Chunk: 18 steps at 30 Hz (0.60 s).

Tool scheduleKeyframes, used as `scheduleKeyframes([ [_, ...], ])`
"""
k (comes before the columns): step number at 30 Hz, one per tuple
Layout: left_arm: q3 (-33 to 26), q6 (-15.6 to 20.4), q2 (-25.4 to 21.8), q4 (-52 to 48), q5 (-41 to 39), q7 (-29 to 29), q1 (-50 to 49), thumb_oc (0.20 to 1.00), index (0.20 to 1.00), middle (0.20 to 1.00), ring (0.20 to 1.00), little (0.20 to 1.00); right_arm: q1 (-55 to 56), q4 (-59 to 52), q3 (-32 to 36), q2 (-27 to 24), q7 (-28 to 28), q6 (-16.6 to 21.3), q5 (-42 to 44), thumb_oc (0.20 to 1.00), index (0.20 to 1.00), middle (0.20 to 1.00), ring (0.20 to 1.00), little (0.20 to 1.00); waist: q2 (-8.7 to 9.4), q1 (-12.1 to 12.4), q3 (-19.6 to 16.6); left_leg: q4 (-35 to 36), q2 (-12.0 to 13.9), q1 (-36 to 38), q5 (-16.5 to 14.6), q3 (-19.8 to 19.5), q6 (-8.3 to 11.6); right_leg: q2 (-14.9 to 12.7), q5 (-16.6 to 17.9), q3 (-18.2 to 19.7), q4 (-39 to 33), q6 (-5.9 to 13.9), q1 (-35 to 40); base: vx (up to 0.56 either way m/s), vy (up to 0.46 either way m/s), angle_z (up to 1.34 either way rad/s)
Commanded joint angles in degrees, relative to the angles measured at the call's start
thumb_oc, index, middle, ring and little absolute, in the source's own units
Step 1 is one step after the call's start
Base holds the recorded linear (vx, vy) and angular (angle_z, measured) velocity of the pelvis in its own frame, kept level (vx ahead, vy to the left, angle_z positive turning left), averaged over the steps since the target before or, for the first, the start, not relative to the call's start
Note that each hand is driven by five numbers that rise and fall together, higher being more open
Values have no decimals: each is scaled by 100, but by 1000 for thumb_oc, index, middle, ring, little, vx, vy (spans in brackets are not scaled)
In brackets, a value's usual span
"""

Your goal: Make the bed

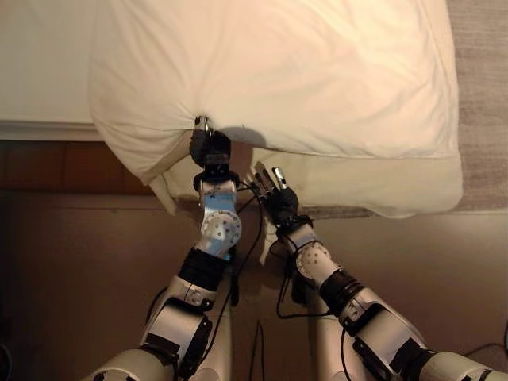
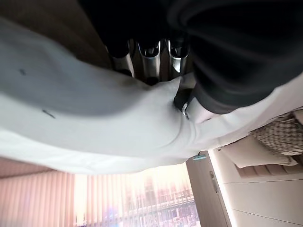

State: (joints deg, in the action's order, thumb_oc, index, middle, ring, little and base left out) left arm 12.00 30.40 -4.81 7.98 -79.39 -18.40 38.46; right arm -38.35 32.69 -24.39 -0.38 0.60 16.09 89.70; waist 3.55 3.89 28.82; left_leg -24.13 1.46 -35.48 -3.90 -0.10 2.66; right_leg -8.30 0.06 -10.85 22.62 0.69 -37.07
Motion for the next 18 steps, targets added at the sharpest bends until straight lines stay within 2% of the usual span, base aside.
scheduleKeyframes([
  [1, -386, 224, -168, -1174, 963, 118, -164, 200, 200, 200, 200, 200, 21, -1029, 488, 62, -56, 492, 166, 1000, 1000, 1000, 1000, 1000, -273, 193, -206, 682, -504, 45, 286, 25, -354, 91, -127, -115, -371, 502, 333, 43, 11, 11],
  [6, -808, 257, -298, -1209, 1300, -202, -550, 200, 200, 200, 200, 200, 147, -1429, 982, -104, 10, 879, 157, 1000, 1000, 1000, 1000, 1000, -299, 217, -232, 642, -531, 59, 250, -3, -376, 69, -180, -140, -308, 491, 346, 21, 19, 7],
  [18, -1523, 367, -582, -1275, 2036, -777, -831, 200, 200, 200, 200, 200, 295, -1675, 1761, -544, 31, 1134, -90, 1000, 1000, 1000, 1000, 1000, -281, 188, -373, 630, -513, -8, 239, 12, -391, 39, -199, -135, -271, 504, 256, 10, 2, 0],
])
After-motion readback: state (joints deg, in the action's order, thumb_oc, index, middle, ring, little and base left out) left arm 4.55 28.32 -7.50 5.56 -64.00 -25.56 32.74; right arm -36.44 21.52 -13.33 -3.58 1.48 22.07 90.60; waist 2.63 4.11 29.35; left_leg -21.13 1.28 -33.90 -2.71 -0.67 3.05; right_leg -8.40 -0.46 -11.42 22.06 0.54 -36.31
